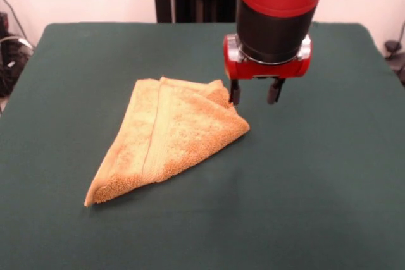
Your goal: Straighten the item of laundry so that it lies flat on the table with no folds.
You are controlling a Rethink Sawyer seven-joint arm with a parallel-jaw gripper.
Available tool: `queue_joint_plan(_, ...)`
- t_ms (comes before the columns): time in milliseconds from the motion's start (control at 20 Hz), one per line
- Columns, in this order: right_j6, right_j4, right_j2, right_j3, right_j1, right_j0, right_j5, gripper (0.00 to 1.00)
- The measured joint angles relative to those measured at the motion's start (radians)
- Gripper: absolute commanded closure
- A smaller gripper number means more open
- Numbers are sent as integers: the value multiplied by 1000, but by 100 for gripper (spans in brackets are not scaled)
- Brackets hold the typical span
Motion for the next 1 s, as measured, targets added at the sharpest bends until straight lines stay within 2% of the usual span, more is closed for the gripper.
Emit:
queue_joint_plan(450,0,-47,0,0,4,-39,0,0)
queue_joint_plan(1000,0,-53,0,2,4,-92,-15,0)
